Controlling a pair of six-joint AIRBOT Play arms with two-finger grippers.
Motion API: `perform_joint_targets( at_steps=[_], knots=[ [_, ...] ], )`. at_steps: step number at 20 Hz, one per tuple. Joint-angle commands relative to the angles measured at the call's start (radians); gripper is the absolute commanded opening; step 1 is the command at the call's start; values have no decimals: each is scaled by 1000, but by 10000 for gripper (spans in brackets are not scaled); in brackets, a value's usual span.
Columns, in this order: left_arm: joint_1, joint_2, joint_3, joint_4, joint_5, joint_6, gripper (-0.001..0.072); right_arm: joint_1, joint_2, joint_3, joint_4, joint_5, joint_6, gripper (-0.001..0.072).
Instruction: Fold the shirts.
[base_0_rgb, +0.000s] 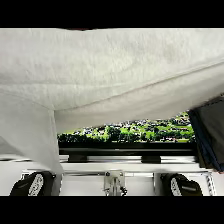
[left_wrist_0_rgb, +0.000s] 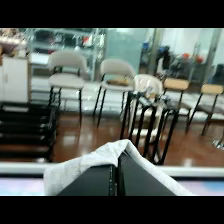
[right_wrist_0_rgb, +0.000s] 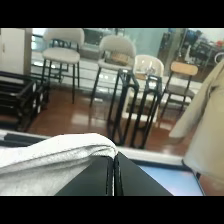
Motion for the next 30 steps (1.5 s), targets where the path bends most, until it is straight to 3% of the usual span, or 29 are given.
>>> perform_joint_targets(
  at_steps=[1, 7, 9, 12, 18, 21, 23, 24, 25, 26, 27, 30],
  knots=[
    [17, 22, -94, 43, -101, -13, 29, -1, -58, 9, -61, 88, 16, 67],
    [17, 14, -522, 54, -102, -9, 29, 0, -394, -30, -19, 212, 9, 67],
    [17, -15, -709, 50, -53, -6, 29, 16, -527, -97, 3, 195, 18, 67],
    [-5, -122, -904, 49, 151, -5, 30, 78, -753, -143, 23, 45, 96, 67],
    [-149, -457, -923, 0, 602, 29, 30, 183, -1043, -143, 232, -459, 293, 67],
    [-202, -593, -923, 0, 706, 28, 30, 224, -1111, -143, 254, -479, 319, 68],
    [-220, -650, -923, -3, 657, 28, 32, 242, -1134, -143, 255, -411, 319, 68],
    [-223, -664, -923, -3, 606, 28, 87, 245, -1135, -143, 255, -371, 319, 136],
    [-219, -666, -922, -3, 552, 28, 230, 244, -1128, -142, 265, -328, 323, 372],
    [-204, -663, -912, -2, 476, 29, 413, 233, -1113, -142, 269, -271, 321, 550],
    [-177, -658, -889, -2, 375, 29, 538, 217, -1089, -142, 262, -212, 320, 551],
    [-41, -657, -766, 8, -6, 105, 560, 132, -987, -142, 232, 1, 314, 551]
  ],
)
